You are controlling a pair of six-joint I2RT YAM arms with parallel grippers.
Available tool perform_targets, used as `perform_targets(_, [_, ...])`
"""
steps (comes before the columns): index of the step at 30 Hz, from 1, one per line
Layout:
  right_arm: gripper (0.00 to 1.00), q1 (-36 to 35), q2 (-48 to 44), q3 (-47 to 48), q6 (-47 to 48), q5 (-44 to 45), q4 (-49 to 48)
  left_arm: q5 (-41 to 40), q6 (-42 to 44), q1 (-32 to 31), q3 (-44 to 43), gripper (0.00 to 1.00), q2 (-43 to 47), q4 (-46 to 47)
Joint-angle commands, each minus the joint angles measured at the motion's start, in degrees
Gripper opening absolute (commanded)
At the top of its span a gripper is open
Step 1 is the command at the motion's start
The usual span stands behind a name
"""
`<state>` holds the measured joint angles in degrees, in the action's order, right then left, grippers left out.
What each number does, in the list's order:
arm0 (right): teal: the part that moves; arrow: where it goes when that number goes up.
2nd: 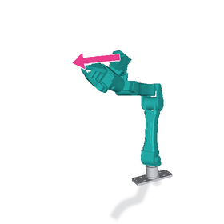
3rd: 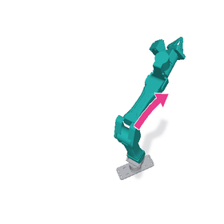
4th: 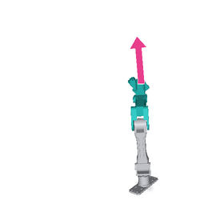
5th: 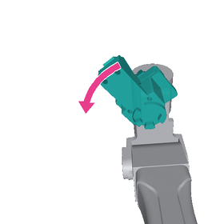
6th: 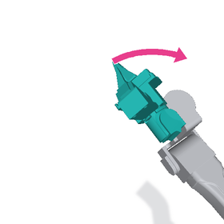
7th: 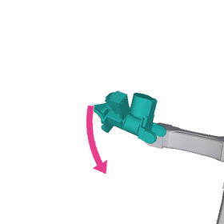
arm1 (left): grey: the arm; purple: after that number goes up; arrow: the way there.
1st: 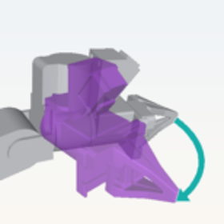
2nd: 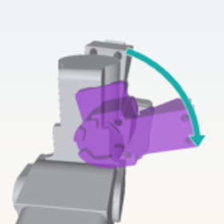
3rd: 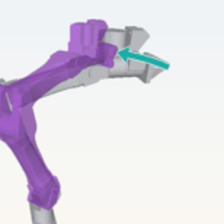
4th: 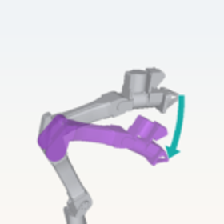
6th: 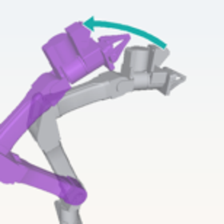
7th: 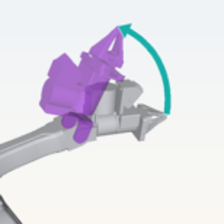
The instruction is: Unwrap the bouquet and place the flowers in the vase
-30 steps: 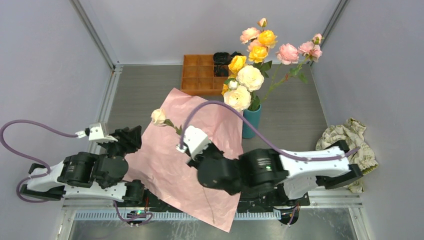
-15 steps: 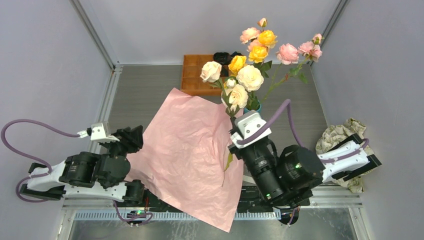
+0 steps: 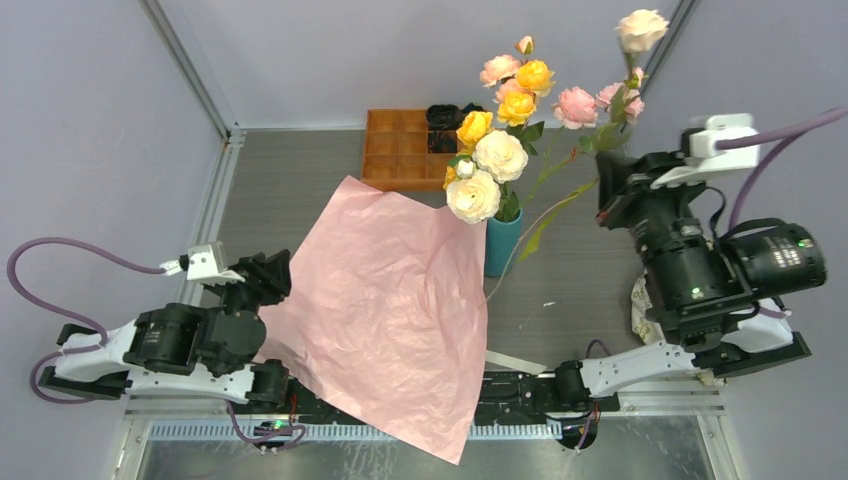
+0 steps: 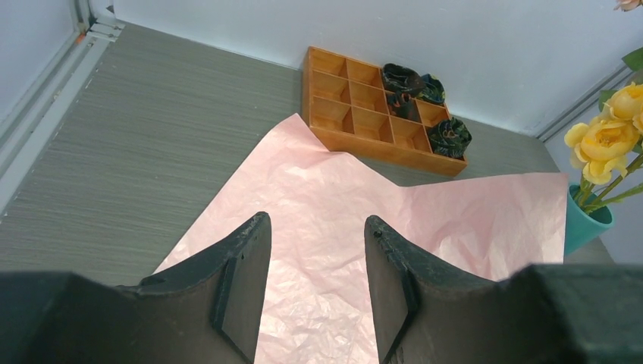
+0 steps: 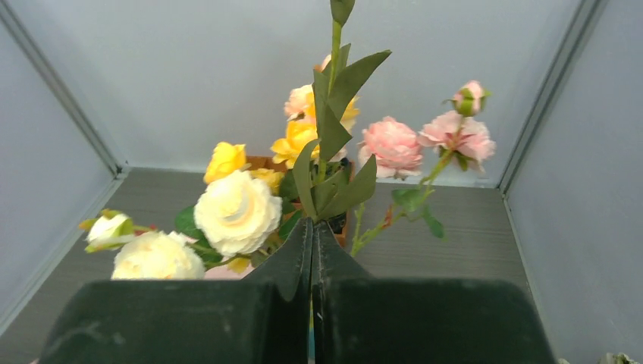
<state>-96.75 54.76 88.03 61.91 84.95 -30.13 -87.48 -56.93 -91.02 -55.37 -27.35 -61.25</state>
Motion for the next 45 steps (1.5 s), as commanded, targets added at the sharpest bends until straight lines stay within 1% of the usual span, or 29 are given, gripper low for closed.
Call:
perform_targets(1, [0.01, 2.7, -3.0, 1.7, -2.2, -3.1, 2.5, -3.5, 0.6, -0.1, -1.1, 0.49, -2.2, 4.1])
perform_targets(3, [0.01, 4.2, -2.5, 2.2, -1.2, -3.5, 2.8, -3.7, 0.8, -0.1, -1.3, 0.49, -2.6, 4.4])
perform_targets(7, [0.01, 7.5, 2.7, 6.5, 5.8, -3.7, -1.1, -4.2, 2.1, -0.1, -1.2, 0.49, -3.2, 6.4])
perform_targets(10, [0.01, 11.4, 7.0, 10.5, 6.6, -4.2, 0.8, -4.5, 3.6, -0.1, -0.9, 0.50, -4.1, 8.2])
perform_targets(12, [0.01, 15.0, 9.8, 13.7, 4.6, -4.6, 4.8, -4.5, 3.9, -0.1, -1.2, 0.50, -4.8, 8.7])
perform_targets(16, [0.01, 22.5, 16.4, 21.6, -3.6, -6.7, 18.6, -4.5, 4.1, -0.1, -2.0, 0.50, -5.8, 8.7])
perform_targets(18, [0.01, 25.9, 20.0, 25.4, -6.0, -7.8, 23.6, -4.4, 4.1, -0.1, -2.4, 0.50, -5.8, 8.6])
perform_targets(22, [0.01, 33.1, 25.4, 30.2, -6.6, -8.4, 27.5, -4.0, 4.1, -0.1, -2.0, 0.50, -4.8, 8.7])
perform_targets(26, [0.01, 39.2, 27.6, 32.9, -12.3, -9.7, 36.1, -3.6, 4.1, -0.1, -1.2, 0.50, -3.2, 9.1])
perform_targets(31, [0.01, 44.1, 27.3, 31.9, -19.0, -13.0, 43.2, -3.5, 4.2, -0.1, -0.4, 0.50, -1.6, 9.4])
perform_targets(36, [0.01, 47.8, 26.2, 26.9, -22.1, -16.0, 42.1, -3.7, 4.4, -0.1, -0.3, 0.50, -1.5, 9.4])
perform_targets(39, [0.01, 49.7, 26.9, 27.0, -21.3, -15.6, 42.1, -3.7, 4.7, -0.1, -0.6, 0.50, -1.4, 9.3])
perform_targets(41, [0.01, 49.8, 26.5, 26.8, -20.6, -15.7, 41.0, -4.0, 4.7, -0.1, -0.6, 0.50, -1.3, 9.3])
perform_targets(45, [0.01, 49.9, 25.0, 26.2, -23.4, -18.3, 42.4, -4.8, 4.7, -0.1, 0.0, 0.50, -1.0, 9.8])
